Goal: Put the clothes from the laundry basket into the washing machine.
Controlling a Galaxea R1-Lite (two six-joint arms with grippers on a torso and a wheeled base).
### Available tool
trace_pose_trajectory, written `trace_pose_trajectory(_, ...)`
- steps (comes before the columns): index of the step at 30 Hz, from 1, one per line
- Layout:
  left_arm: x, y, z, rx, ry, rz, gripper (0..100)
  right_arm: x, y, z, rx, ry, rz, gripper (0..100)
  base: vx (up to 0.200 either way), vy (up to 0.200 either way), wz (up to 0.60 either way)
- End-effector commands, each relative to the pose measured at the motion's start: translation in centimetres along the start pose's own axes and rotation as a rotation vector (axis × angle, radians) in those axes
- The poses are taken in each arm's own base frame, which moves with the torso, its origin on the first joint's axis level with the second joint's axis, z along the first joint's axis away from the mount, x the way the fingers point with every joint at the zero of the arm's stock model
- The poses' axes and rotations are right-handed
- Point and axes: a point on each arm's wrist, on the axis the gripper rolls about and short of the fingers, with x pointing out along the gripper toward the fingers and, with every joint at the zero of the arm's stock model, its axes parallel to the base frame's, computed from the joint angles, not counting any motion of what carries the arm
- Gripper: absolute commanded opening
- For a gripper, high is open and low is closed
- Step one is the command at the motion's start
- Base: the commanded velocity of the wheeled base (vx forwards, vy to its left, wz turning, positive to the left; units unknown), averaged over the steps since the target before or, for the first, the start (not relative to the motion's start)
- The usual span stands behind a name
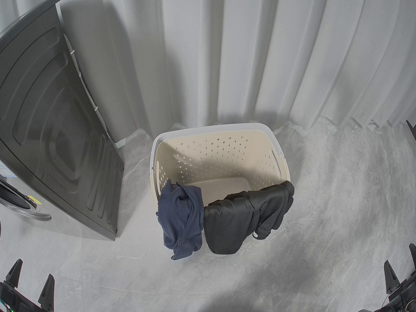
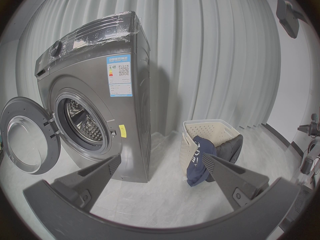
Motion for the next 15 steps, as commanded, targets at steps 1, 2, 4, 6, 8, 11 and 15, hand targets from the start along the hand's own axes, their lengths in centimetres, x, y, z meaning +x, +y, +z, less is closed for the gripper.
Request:
trace_pose_trajectory(1,0.0,0.0,-0.5,0.0,0.002,0.001,100,0.0,0.0,-0.4,0.003,-0.015,-0.009,100,0.0,0.0,0.0)
trace_pose_trajectory(2,0.0,0.0,-0.4,0.0,0.0,0.0,100,-0.2,0.0,0.5,0.002,-0.063,-0.008,100,0.0,0.0,0.0)
trace_pose_trajectory(4,0.0,0.0,-0.4,-0.002,0.002,0.001,100,-1.6,-0.2,5.4,0.028,-0.279,-0.023,100,0.0,0.0,0.0)
trace_pose_trajectory(6,0.0,0.0,-0.4,0.004,0.0,-0.003,100,-0.8,-0.5,9.4,0.095,-0.25,-0.017,100,0.0,0.0,0.0)
trace_pose_trajectory(8,0.0,0.0,-0.4,0.0,0.0,-0.003,100,1.6,-0.4,7.9,0.12,-0.066,0.017,100,0.0,0.0,0.0)
trace_pose_trajectory(11,0.0,0.0,-0.4,0.0,0.002,-0.003,100,4.4,0.0,5.2,0.17,0.199,0.114,100,0.0,0.0,0.0)
trace_pose_trajectory(15,0.0,0.0,-0.4,-0.003,0.002,-0.001,100,7.1,0.4,4.8,0.181,0.381,0.143,100,0.0,0.0,0.0)
